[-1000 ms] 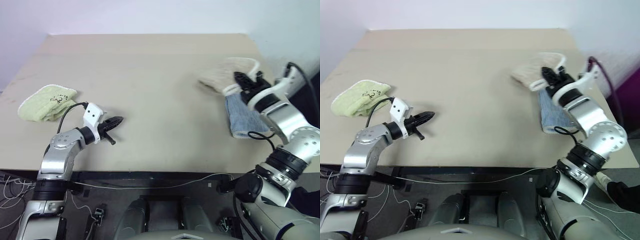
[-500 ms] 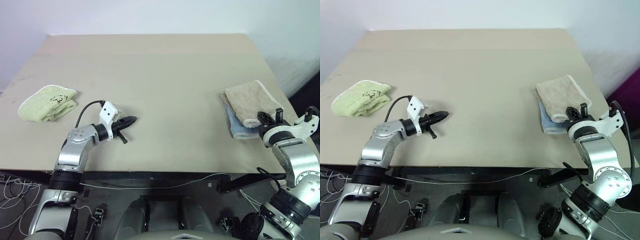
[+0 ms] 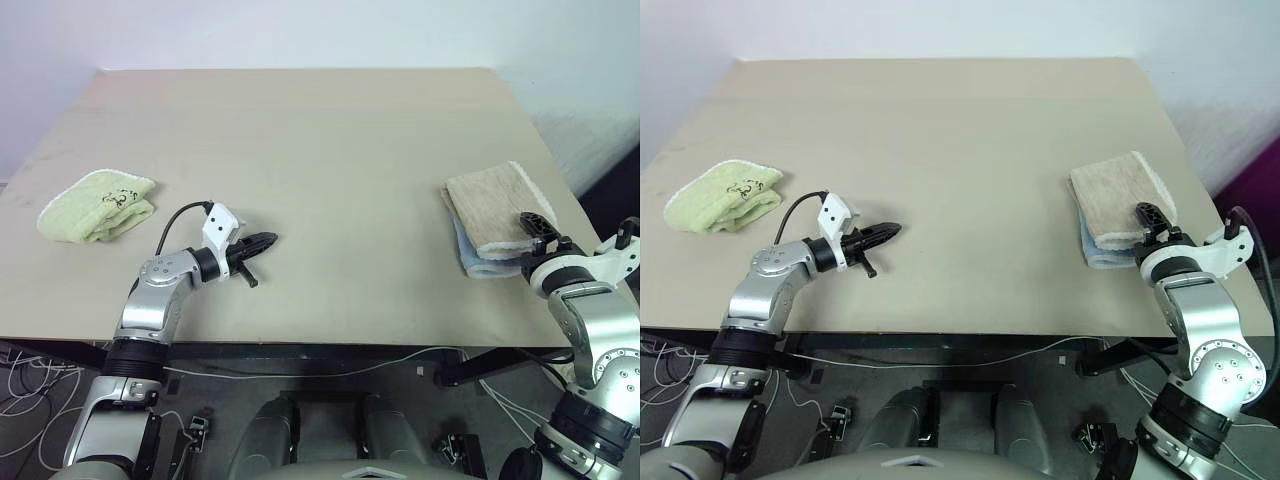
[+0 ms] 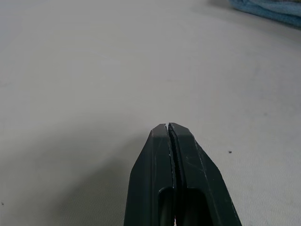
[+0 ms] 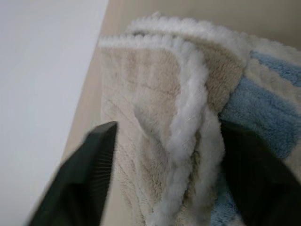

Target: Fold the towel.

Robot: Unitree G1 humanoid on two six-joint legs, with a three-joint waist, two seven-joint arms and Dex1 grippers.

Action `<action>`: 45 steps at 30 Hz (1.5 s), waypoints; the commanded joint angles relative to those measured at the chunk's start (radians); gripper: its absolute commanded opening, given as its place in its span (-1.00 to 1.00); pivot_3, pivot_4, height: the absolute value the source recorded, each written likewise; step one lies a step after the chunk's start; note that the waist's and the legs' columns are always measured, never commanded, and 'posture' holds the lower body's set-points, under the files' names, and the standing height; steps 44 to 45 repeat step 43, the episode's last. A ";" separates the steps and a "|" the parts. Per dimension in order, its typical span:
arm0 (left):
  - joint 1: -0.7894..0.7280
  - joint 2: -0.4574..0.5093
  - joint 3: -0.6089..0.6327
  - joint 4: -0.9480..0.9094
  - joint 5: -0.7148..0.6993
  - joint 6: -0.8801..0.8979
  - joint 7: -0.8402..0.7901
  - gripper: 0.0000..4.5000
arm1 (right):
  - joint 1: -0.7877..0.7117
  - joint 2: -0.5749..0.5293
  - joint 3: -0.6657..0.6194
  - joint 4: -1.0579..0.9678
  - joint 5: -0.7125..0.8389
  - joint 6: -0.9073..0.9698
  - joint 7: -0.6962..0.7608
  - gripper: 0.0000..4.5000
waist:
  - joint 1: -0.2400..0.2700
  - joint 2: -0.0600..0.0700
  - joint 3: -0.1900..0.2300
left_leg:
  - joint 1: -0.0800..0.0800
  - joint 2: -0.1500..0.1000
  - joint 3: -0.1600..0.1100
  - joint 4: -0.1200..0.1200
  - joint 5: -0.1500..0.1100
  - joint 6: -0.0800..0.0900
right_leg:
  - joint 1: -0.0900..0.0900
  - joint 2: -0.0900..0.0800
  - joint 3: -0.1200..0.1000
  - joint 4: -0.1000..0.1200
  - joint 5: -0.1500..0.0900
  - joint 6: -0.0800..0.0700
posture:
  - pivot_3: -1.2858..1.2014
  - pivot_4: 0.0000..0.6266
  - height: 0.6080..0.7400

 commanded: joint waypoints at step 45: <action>0.160 0.082 0.180 -0.125 -0.029 0.016 0.160 -0.99 | -0.208 -0.166 0.813 0.199 -1.185 -0.217 1.046 0.98 | 0.006 -0.001 0.001 | -0.001 0.000 -0.003 0.007 -0.001 0.001 | 0.002 -0.002 -0.003 0.000 0.000 0.000 | 0.03 -0.52 1.00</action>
